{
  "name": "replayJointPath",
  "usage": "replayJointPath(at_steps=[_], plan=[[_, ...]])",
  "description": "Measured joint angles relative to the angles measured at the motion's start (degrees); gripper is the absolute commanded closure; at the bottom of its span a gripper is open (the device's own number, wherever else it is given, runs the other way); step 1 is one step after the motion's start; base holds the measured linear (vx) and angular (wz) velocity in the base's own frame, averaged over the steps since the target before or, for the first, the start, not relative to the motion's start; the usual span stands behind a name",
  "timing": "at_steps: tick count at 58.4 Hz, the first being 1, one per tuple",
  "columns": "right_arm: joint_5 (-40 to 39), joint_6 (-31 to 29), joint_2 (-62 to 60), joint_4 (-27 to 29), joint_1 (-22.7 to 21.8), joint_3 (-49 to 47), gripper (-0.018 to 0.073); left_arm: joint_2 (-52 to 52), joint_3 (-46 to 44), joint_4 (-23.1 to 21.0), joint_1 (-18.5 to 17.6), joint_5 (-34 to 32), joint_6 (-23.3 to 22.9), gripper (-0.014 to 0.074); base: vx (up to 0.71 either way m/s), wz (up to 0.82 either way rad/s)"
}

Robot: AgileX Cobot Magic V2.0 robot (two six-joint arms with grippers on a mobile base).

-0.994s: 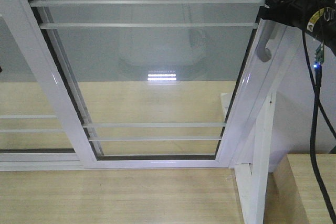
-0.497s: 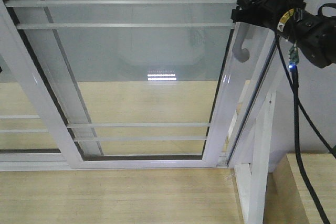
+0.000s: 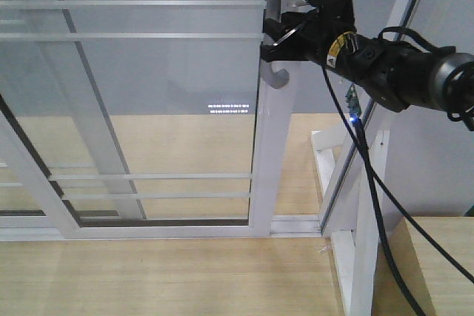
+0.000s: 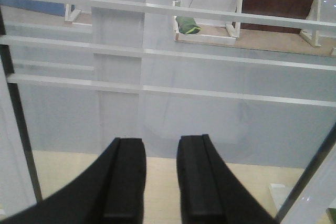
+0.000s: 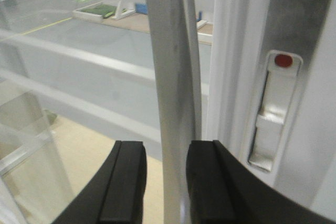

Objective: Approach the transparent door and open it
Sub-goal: 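Pull the handle with the right gripper, sliding the door toward the left arm, then release the handle with the right gripper and bring the left gripper to it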

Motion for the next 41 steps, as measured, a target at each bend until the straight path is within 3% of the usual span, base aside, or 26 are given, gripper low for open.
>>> replayJointPath(at_steps=[14,28,34,41], plan=[[5.0,4.9,-6.8,-0.1,1.3,0.3,0.0277,0.0,0.0,0.1,-0.4,0.0,0.0,0.0278,0.0,0.0],[26.1,3.2,-22.4,-0.9,1.3,0.9,0.0277,3.1,0.0,6.6,-6.5,-2.2,0.0,0.0277,0.0,0.0],[31.6,3.1,-29.4,-1.5,1.3,6.4,0.0277,7.4,0.0,8.4,-9.4,-6.2,0.0,0.0265,0.0,0.0],[32.2,3.2,-38.8,-1.6,1.1,16.4,0.0277,13.2,0.0,8.9,-10.6,-11.8,0.0,0.0218,0.0,0.0]])
